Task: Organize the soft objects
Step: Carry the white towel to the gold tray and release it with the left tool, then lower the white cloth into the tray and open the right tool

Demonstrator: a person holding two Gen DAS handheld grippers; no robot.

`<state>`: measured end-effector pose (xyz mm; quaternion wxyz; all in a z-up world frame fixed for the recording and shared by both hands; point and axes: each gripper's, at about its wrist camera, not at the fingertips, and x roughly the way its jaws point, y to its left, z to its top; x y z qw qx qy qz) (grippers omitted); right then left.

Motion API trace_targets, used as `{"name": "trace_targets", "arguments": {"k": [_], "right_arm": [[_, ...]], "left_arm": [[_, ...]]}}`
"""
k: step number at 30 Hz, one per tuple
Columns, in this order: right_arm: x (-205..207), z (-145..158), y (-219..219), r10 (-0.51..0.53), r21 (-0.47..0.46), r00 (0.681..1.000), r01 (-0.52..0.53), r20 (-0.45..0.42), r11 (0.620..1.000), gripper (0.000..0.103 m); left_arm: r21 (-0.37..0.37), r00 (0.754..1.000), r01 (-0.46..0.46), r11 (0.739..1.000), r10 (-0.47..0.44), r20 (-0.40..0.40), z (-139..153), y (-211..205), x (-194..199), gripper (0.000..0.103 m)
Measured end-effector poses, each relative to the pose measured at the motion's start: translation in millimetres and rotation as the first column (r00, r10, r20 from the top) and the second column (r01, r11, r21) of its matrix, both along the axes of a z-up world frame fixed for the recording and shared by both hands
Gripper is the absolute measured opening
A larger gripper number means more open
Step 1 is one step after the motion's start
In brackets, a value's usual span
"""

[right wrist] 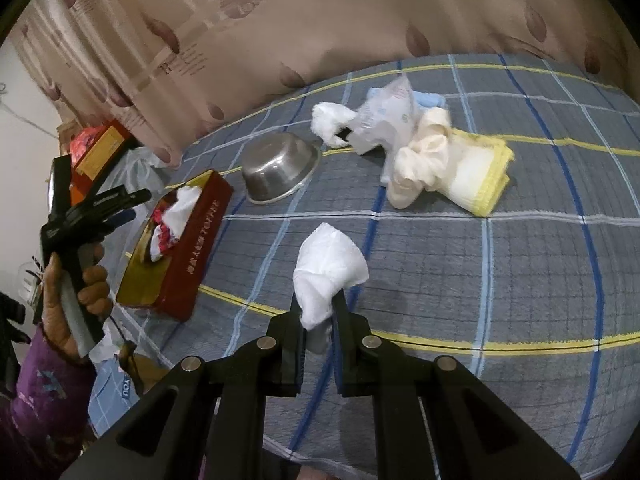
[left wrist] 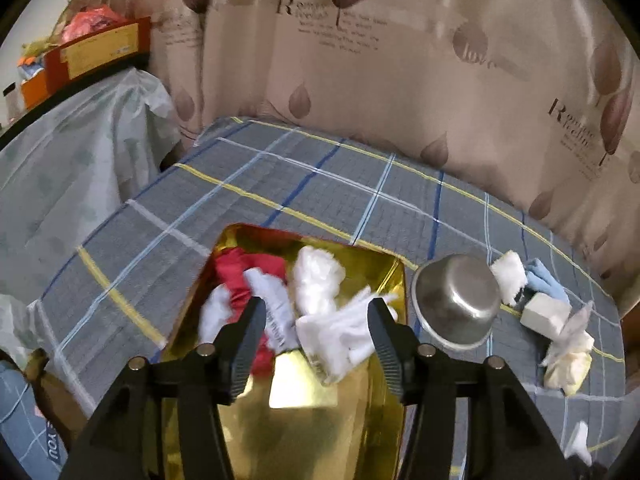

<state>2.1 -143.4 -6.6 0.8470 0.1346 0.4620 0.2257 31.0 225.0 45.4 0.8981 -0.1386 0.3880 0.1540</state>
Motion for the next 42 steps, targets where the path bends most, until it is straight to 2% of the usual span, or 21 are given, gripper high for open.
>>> {"name": "trace_targets", "arguments": {"k": [7, 9, 13, 17, 20, 29, 36, 42], "right_arm": [[-5, 23, 38, 0.103, -0.015, 0.993, -0.102, 0.052, 0.995, 0.01], [-4, 31, 54, 0.146, -0.015, 0.987, -0.145, 0.069, 0.989, 0.01], [0, 47, 97, 0.238, -0.024, 0.965, -0.237, 0.107, 0.971, 0.01], [9, 53, 143, 0.319, -0.028, 0.942, -0.318, 0.109, 0.948, 0.01], [18, 51, 177, 0.364, -0.026, 0.927, -0.364, 0.091, 0.931, 0.01], [51, 53, 273, 0.461, -0.069, 0.885, -0.457, 0.061, 0.887, 0.011], [84, 34, 327, 0.485, -0.149, 0.874, -0.476, 0.025, 0.867, 0.011], [111, 10, 357, 0.488, -0.199, 0.872, -0.484, -0.029, 0.852, 0.011]], "left_arm": [[0.087, 1.0, -0.027, 0.996, 0.026, 0.017, 8, -10, -77, 0.054], [0.091, 0.999, -0.039, 0.995, 0.037, 0.025, 7, -10, -97, 0.054], [0.112, 0.994, -0.105, 0.988, 0.101, 0.038, 4, -4, -138, 0.054], [0.157, 0.984, -0.175, 0.972, 0.167, 0.065, 0, 1, -165, 0.054], [0.202, 0.977, -0.212, 0.956, 0.204, 0.064, -5, 7, -171, 0.054], [0.206, 0.973, -0.228, 0.952, 0.215, 0.085, -4, 15, -174, 0.054], [0.22, 0.965, -0.257, 0.941, 0.24, 0.104, 0, 19, -178, 0.054], [0.2, 0.965, -0.261, 0.944, 0.254, 0.062, -6, 28, -173, 0.054]]}}
